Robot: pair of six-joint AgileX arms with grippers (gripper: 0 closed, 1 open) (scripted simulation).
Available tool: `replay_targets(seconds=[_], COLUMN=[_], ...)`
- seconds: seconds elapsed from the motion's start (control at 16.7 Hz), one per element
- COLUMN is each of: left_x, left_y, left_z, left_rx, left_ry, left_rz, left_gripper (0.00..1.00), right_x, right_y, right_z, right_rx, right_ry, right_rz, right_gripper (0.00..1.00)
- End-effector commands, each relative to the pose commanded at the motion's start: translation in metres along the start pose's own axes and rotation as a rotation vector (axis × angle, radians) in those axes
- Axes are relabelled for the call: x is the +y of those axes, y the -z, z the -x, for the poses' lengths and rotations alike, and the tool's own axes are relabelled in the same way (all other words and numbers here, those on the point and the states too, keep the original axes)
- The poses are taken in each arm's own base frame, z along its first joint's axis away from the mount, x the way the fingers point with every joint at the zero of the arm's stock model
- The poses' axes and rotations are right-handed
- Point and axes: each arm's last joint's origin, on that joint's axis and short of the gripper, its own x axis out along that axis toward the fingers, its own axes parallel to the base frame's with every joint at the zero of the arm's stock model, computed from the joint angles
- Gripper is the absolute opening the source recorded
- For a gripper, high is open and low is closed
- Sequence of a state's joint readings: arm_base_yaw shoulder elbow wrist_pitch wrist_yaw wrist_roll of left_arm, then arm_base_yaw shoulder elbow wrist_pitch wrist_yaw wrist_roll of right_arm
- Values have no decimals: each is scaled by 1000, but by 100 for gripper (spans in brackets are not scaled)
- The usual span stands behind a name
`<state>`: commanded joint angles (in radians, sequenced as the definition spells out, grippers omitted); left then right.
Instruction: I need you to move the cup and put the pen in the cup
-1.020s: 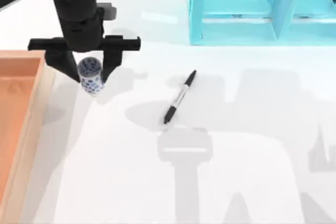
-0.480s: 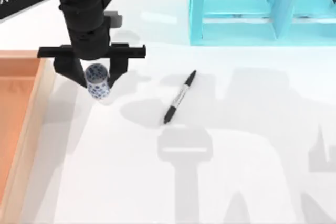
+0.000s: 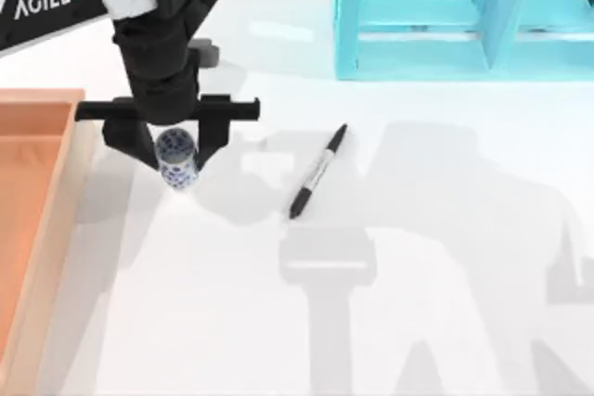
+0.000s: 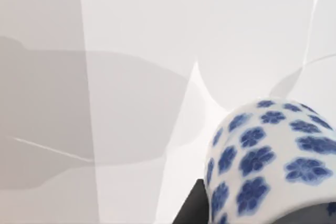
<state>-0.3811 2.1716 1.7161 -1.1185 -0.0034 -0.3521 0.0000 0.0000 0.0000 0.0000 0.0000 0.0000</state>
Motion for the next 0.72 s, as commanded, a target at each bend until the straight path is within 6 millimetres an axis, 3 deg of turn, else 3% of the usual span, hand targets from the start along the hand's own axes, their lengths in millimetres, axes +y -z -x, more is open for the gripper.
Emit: replay_targets(seconds=[0.72], left_x=[0], left_y=[0], left_z=[0], left_rx=[0], left_ry=[0], left_rz=[0], left_gripper=[90], right_x=[0], right_y=[0], right_z=[0], right_rx=[0], right_ry=[0], right_rz=[0], right_gripper=[100])
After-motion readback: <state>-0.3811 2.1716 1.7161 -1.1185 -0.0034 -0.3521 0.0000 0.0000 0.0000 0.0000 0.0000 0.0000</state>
